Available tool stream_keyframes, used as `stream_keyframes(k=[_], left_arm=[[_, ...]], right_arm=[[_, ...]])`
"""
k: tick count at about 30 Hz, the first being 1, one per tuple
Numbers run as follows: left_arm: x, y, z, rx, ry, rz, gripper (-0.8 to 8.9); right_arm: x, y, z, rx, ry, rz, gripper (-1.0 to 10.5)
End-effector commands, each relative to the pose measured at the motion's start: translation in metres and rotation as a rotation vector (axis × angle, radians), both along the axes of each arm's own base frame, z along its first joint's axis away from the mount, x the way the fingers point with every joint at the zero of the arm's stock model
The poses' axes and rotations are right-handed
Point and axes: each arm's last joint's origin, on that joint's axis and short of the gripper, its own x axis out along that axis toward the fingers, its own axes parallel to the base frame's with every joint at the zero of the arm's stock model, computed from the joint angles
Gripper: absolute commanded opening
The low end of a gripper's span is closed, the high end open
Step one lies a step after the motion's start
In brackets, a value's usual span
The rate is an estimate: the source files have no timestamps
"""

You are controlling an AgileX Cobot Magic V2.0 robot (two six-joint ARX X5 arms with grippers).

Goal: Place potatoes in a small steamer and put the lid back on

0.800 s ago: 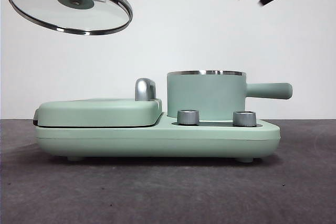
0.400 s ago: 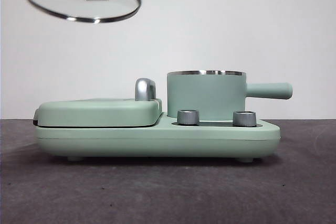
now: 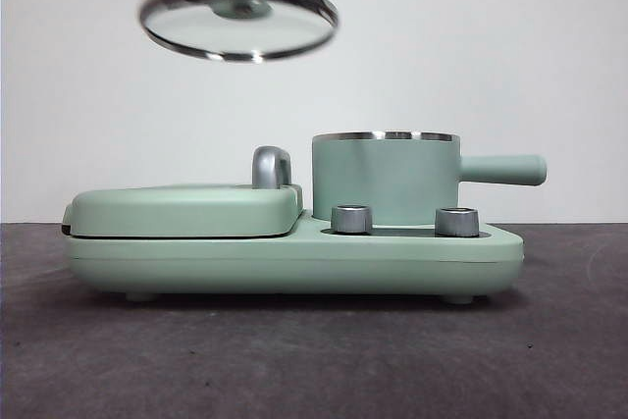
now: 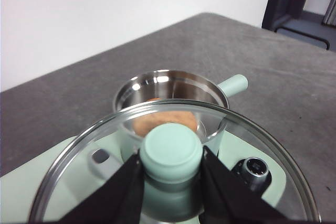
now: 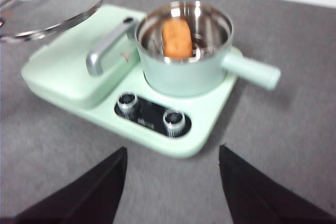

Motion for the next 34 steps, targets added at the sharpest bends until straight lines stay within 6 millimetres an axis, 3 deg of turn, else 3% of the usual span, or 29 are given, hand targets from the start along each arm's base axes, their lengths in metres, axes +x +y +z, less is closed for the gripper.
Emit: stream_keyframes(k=[1, 20, 26, 34], left_arm=[[0.013, -0.015, 0.014, -0.035, -0.068, -0.018, 0.13], [0.11, -0.107, -0.002, 0.026, -0.127, -0.109, 0.13], [0.126, -0.119, -0.013, 0.025, -0.132, -0.111, 0.13], [0.132, -0.124, -0.027, 0.034, -0.122, -0.113, 0.13]], right_arm=[[-0.003, -0.001, 0.0, 0.008, 0.005, -0.012, 2.8], [-0.006, -0.005, -0.003, -0.03, 0.001, -0.076, 2.8], [-0.007, -0.006, -0.005, -0.05, 0.018, -0.095, 2.8], [-0.007, -0.007, -0.006, -0.064, 0.018, -0.117, 2.8]])
